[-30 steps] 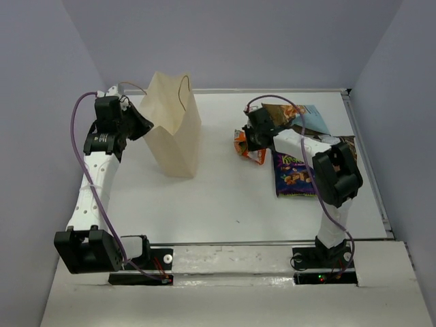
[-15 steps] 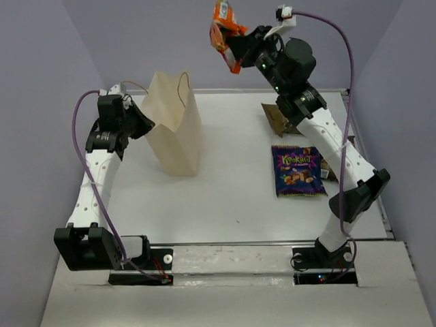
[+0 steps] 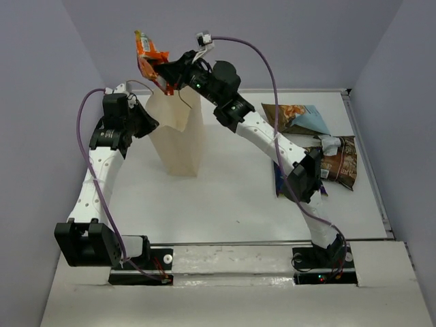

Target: Place the snacks into the paper bag

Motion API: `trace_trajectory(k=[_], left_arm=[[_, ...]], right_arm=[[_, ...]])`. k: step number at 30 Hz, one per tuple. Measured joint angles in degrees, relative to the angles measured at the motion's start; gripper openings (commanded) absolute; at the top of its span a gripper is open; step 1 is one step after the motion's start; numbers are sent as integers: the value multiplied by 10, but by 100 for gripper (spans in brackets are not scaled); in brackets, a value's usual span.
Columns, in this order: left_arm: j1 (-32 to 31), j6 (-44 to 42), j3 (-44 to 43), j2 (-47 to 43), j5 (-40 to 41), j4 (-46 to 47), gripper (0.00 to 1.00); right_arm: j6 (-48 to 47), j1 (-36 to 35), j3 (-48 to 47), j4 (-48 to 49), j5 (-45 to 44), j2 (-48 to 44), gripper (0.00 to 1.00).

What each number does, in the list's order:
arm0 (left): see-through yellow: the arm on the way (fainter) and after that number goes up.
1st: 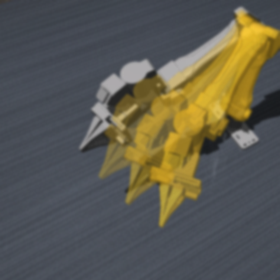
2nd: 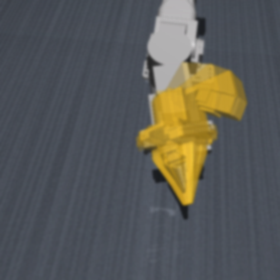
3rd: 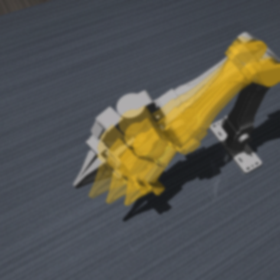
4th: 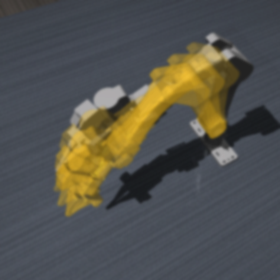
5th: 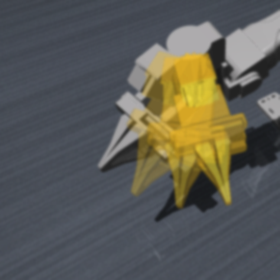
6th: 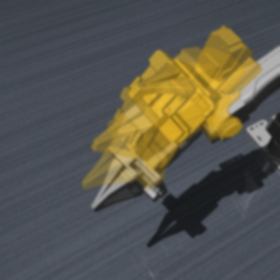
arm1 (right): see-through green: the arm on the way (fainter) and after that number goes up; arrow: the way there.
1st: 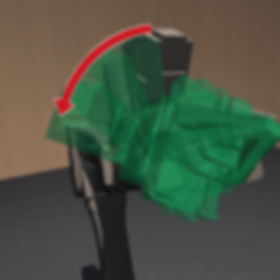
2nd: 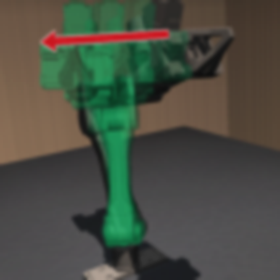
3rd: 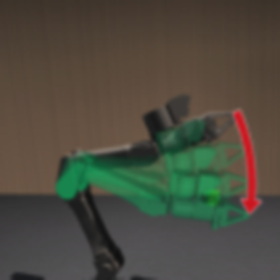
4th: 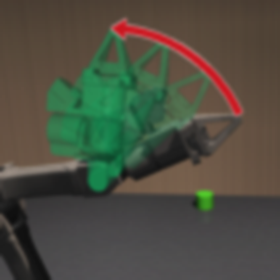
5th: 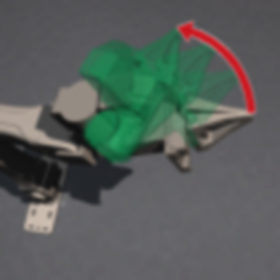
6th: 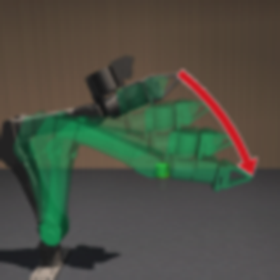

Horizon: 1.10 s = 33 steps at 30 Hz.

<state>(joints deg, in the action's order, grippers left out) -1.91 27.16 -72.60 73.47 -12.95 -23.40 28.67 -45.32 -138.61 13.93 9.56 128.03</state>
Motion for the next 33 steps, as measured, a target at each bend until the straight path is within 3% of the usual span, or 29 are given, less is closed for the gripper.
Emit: trace_trajectory(k=[6,8,10,12,15,23,28,31,33], left_arm=[[0,2,-5,9,2,1,0],[0,3,-11,15,4,0,0],[0,4,-14,19,7,1,0],[0,5,-14,20,9,0,0],[1,5,-15,21,12,0,0],[0,4,-17,21,10,5,0],[0,4,-17,21,11,5,0],[0,4,-17,21,11,6,0],[0,4,-17,22,11,6,0]], right_arm=[[-2,0,85,-35,8,-1,1],[-5,0,119,-43,9,-16,34],[-10,0,157,-46,8,-37,57],[-18,0,192,-46,6,-62,64],[-26,0,198,-45,4,-83,88],[-49,0,134,-76,-4,-93,87],[-83,0,69,-149,-14,-97,90],[-111,15,70,-221,-58,-157,91],[-111,62,130,-255,-90,-244,91]])
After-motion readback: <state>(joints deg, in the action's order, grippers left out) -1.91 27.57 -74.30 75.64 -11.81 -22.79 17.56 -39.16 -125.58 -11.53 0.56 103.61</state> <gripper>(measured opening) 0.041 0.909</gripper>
